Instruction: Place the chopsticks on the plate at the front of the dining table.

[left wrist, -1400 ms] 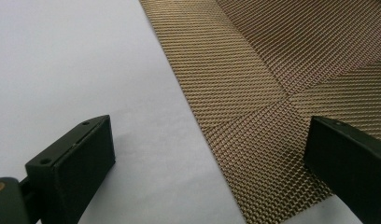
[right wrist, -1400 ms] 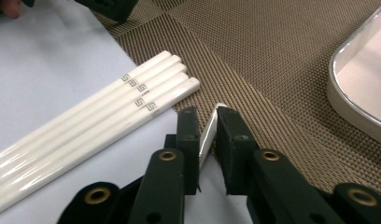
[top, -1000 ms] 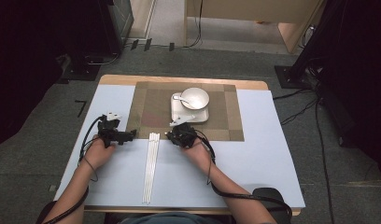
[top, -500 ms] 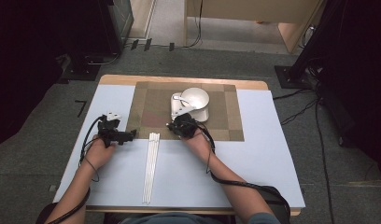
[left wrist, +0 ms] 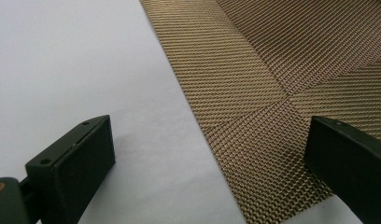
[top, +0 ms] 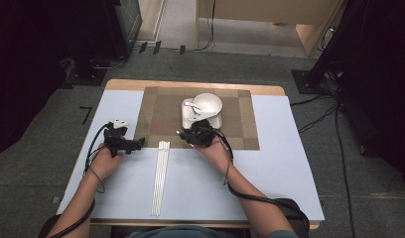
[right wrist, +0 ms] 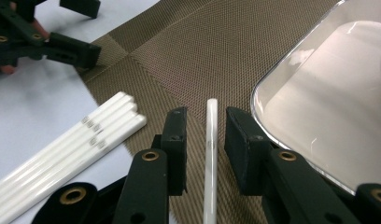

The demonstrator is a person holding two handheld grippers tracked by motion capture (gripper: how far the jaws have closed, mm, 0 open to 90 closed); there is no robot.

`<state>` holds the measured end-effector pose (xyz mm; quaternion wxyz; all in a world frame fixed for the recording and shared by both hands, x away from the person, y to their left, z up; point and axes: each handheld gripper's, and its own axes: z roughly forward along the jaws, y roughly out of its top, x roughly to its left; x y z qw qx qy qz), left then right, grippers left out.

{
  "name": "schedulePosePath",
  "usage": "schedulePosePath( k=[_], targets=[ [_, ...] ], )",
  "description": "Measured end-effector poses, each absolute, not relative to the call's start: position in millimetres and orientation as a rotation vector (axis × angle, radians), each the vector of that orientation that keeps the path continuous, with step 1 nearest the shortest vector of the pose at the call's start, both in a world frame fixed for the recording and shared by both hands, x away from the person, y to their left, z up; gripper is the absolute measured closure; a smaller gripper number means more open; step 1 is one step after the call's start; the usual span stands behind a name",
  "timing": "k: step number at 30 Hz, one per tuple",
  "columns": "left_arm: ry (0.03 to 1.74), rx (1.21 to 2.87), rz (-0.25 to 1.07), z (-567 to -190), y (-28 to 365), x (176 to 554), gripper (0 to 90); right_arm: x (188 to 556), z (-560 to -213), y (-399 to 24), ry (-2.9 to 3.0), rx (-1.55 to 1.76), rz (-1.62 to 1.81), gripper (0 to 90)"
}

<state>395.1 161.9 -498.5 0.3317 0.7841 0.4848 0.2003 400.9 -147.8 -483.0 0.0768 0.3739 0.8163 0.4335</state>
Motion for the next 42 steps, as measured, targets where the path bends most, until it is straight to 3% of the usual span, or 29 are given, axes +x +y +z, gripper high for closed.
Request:
schedulePosePath(
  k=[12,18,42],
  targets=[
    [1.269,2.050,0.520,-498.5,161.8,395.2,1.6,375.6,-480.6,-168.5,2.433,1.111,1.260,69.6],
    [1.270,2.049,0.517,-498.5,161.7,395.4,1.6,367.3,-479.2,-175.2,2.413,1.135,1.237,62.5],
    [1.271,2.049,0.514,-498.4,161.6,395.6,1.6,357.2,-487.5,-181.2,2.434,1.126,1.181,74.6]
  ],
)
